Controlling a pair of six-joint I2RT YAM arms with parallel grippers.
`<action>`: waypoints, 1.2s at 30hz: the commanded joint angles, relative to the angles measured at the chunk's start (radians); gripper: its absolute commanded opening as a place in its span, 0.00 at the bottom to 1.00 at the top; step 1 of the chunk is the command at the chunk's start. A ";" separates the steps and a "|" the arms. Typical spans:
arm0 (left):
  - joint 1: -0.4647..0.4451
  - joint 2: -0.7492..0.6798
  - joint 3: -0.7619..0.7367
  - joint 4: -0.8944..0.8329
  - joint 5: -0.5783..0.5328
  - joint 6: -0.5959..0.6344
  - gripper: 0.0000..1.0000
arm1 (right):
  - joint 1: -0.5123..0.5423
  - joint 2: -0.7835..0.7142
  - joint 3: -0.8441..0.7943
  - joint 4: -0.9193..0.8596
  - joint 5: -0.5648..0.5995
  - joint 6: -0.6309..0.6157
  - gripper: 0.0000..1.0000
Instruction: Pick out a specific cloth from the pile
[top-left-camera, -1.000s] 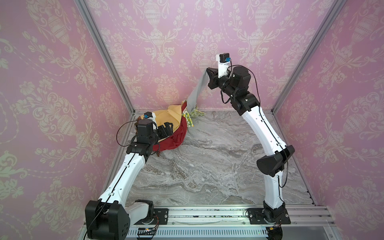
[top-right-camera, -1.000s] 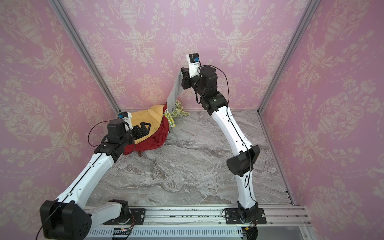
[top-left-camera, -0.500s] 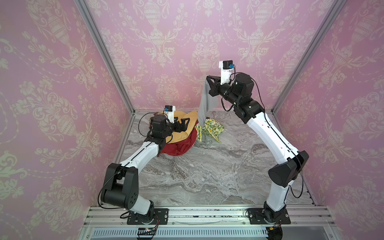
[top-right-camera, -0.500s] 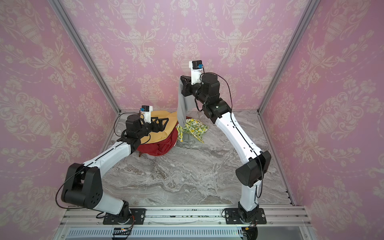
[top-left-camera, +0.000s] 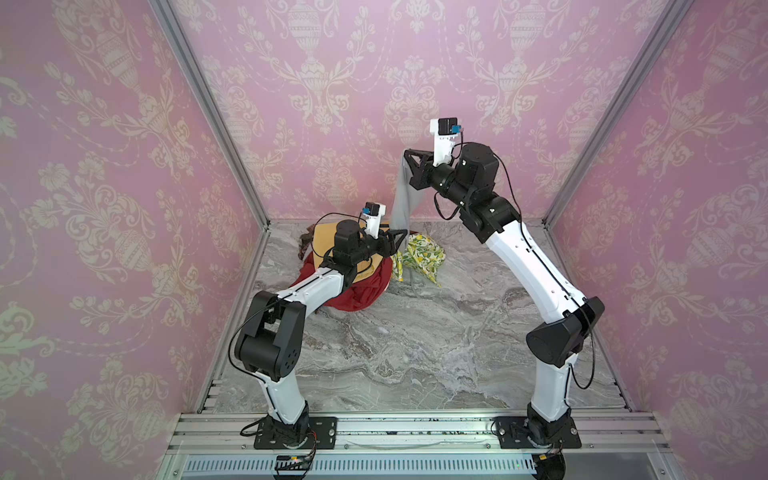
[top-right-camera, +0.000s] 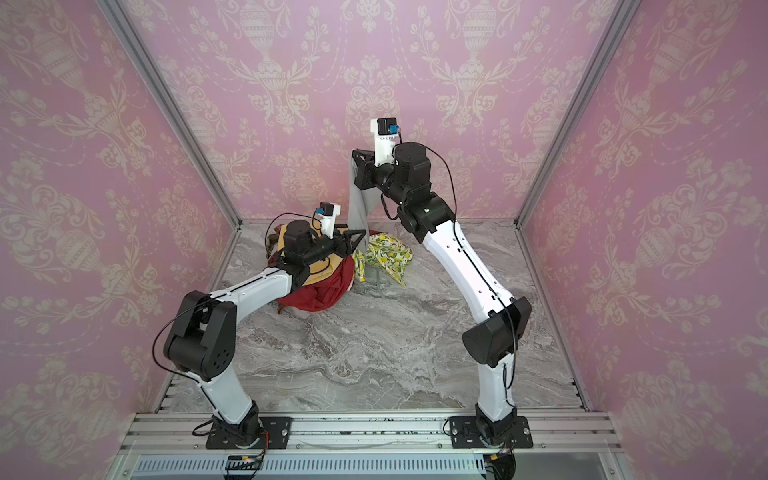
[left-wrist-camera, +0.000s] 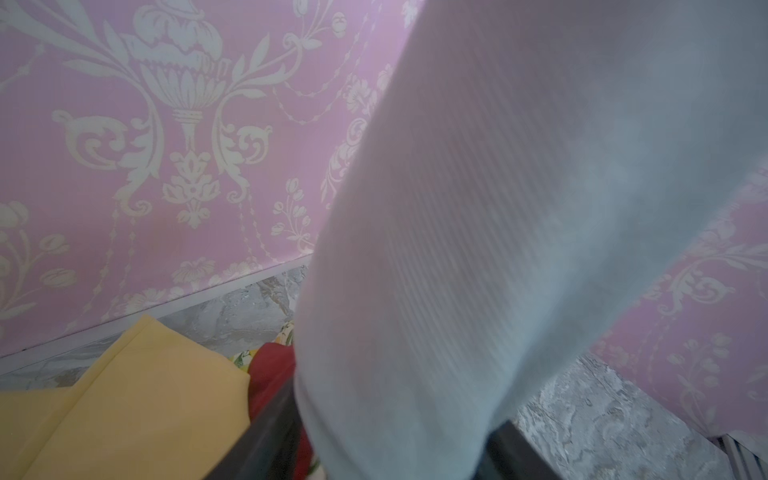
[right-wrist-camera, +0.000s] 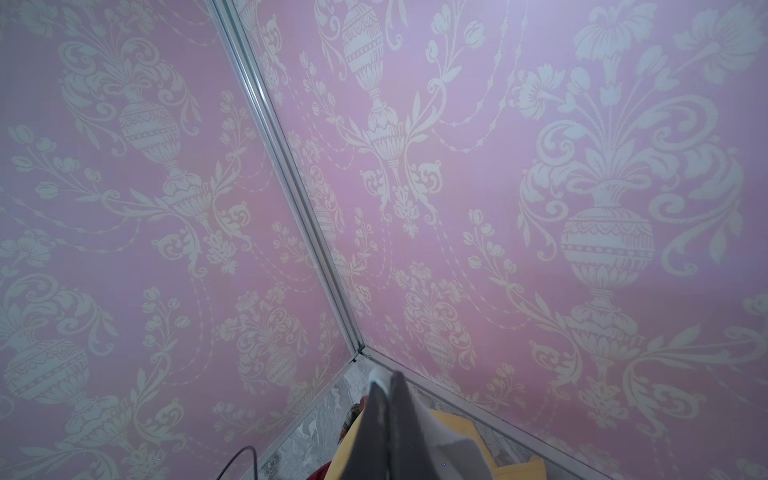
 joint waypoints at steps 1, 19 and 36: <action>0.006 0.050 0.097 0.052 -0.049 -0.046 0.28 | 0.008 -0.046 -0.037 0.065 0.023 0.004 0.00; 0.129 0.026 0.752 -0.552 -0.091 -0.063 0.00 | -0.052 -0.239 -0.755 0.326 -0.066 -0.067 0.55; 0.125 0.121 1.265 -0.878 0.012 -0.104 0.00 | -0.009 -0.079 -0.715 0.550 -0.232 -0.090 0.72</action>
